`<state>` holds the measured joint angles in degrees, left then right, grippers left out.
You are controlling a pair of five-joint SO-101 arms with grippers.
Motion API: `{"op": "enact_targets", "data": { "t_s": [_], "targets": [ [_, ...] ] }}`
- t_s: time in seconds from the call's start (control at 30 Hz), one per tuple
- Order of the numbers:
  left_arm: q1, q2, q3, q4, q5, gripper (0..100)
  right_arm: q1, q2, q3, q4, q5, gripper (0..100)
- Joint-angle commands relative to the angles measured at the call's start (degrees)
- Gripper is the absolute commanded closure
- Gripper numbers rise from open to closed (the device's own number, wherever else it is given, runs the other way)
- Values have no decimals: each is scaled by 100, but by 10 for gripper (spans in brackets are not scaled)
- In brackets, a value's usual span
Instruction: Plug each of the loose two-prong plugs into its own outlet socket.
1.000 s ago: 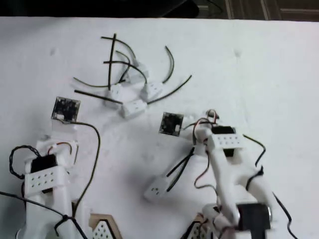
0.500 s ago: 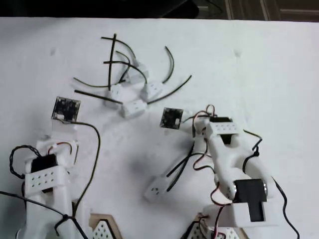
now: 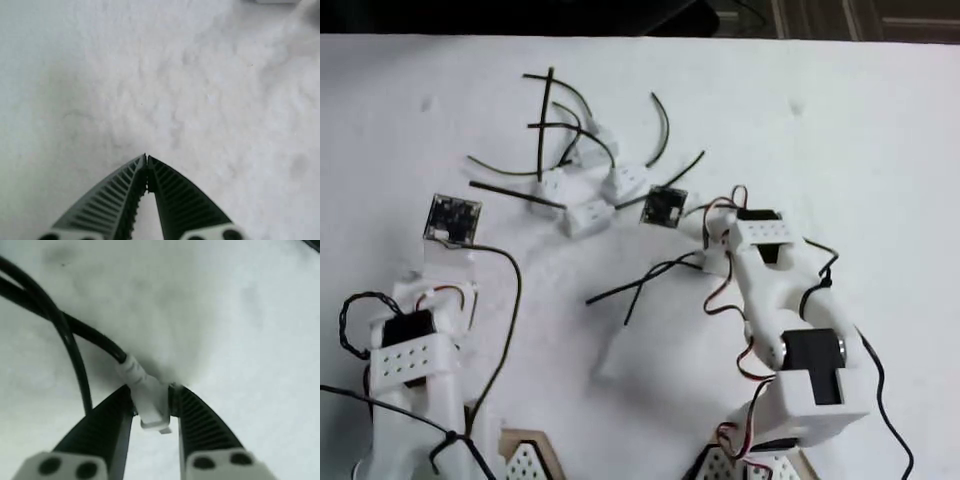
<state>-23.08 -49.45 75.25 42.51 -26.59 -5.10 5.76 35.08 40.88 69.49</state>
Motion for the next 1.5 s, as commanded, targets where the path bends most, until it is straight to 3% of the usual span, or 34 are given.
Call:
{"op": "enact_targets", "data": {
  "t_s": [0.0,0.23,0.43,0.6,0.73,1.47],
  "targets": [
    [31,-136,-18,-105,-62,976,48,-558,-220,892,-844,980],
    [31,-136,-18,-105,-62,976,-4,-1323,-448,2229,-1521,980],
    [31,-136,-18,-105,-62,976,-4,-1200,-413,2774,-1723,980],
    [31,-136,-18,-105,-62,976,-75,-567,-440,2791,-1723,973],
    [31,-136,-18,-105,-62,976,-224,-338,-440,2791,-1723,897],
    [31,-136,-18,-105,-62,976,-523,-295,-651,2774,-1688,900]
  ]
}}
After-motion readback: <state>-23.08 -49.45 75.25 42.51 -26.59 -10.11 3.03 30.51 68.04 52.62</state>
